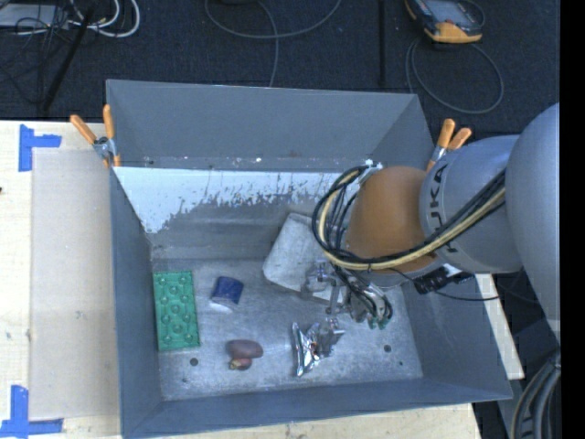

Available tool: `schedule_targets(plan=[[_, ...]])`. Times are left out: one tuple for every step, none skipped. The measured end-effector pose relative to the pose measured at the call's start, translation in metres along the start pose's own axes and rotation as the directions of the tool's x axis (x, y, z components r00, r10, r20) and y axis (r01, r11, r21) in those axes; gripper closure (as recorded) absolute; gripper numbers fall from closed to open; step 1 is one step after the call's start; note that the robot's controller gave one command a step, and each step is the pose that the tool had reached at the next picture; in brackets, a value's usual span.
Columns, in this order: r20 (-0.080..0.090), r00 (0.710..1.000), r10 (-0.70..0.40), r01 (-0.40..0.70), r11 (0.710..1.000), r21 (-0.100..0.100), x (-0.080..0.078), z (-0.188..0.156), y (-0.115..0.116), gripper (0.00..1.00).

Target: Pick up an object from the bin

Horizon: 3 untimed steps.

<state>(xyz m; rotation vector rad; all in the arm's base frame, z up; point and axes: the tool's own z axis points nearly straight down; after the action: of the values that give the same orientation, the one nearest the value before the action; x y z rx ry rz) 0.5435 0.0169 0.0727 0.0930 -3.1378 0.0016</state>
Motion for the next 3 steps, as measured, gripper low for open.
schedule_targets(plan=[[0.009, 0.959, 0.284, -0.284, 0.959, -0.003, 0.019, -0.001, 0.041, 0.00], [0.018, 1.000, 0.022, -0.022, 1.000, -0.002, 0.049, -0.002, 0.111, 0.00], [0.025, 0.997, -0.074, 0.074, 0.997, -0.001, 0.051, -0.002, 0.154, 0.00]])
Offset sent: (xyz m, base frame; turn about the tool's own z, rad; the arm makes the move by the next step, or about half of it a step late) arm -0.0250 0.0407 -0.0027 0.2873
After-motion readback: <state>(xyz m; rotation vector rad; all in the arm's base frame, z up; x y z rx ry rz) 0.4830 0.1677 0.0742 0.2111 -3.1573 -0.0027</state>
